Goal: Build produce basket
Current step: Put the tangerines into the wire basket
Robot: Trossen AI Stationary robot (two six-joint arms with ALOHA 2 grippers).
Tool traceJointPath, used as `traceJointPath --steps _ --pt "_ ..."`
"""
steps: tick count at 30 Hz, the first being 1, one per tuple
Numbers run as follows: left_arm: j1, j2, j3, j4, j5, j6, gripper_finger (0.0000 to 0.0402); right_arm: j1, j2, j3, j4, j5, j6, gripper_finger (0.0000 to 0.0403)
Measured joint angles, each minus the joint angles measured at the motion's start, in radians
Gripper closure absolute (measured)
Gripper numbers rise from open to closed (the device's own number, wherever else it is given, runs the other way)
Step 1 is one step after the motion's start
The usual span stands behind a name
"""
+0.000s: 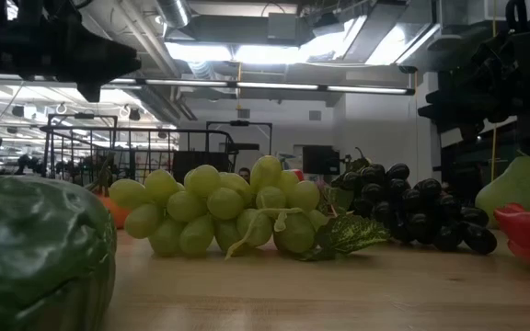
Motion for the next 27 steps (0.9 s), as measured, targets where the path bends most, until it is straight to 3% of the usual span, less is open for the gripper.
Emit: traceJointPath --steps 4,8,11,14,18,22,27 --pt "0.0 0.0 0.001 0.09 -0.02 -0.127 0.0287 0.0 0.0 0.0 0.0 0.0 0.0 0.0219" --pt "-0.018 0.047 0.0 0.137 0.059 -0.209 0.0287 0.0 0.0 0.0 0.0 0.007 -0.003 0.0219" --pt "-0.059 0.141 0.055 0.223 0.125 -0.182 0.0287 0.0 0.0 0.0 0.004 0.029 -0.003 0.0219" --pt "-0.113 0.283 0.186 0.174 0.162 -0.102 0.0287 0.0 0.0 0.0 0.006 0.04 -0.002 0.0219" --pt "-0.172 0.499 0.429 -0.078 0.121 -0.002 0.0287 0.0 0.0 0.0 0.006 0.041 0.005 0.0219" --pt "-0.196 0.681 0.66 -0.398 0.029 0.002 0.0287 0.0 0.0 0.0 0.006 0.042 0.003 0.0219" --pt "-0.216 0.842 0.841 -0.675 -0.011 -0.053 0.0287 0.0 0.0 0.0 0.005 0.042 0.001 0.0219"
